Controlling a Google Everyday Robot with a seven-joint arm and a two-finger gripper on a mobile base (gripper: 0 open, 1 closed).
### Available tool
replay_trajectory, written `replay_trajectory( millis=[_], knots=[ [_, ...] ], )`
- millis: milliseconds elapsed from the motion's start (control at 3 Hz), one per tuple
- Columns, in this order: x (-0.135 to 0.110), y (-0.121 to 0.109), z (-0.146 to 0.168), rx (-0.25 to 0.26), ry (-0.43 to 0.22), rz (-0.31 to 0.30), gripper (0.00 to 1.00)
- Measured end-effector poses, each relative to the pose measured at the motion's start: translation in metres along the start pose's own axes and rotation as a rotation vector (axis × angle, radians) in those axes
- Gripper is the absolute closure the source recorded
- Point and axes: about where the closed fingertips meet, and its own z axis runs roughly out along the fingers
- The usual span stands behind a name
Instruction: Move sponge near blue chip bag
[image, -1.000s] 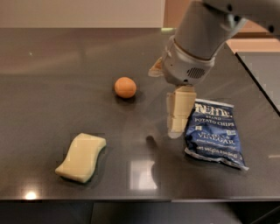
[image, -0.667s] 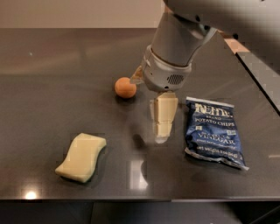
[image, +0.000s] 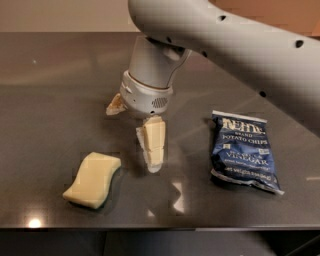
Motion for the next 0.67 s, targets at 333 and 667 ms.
replay_trajectory(
  millis=[333,667],
  knots=[
    [-0.026,-0.010,0.027,-0.063,-0.057,-0.112,0.00],
    [-0.042,-0.014,0.048,-0.102,-0.083,-0.182,0.00]
  ],
)
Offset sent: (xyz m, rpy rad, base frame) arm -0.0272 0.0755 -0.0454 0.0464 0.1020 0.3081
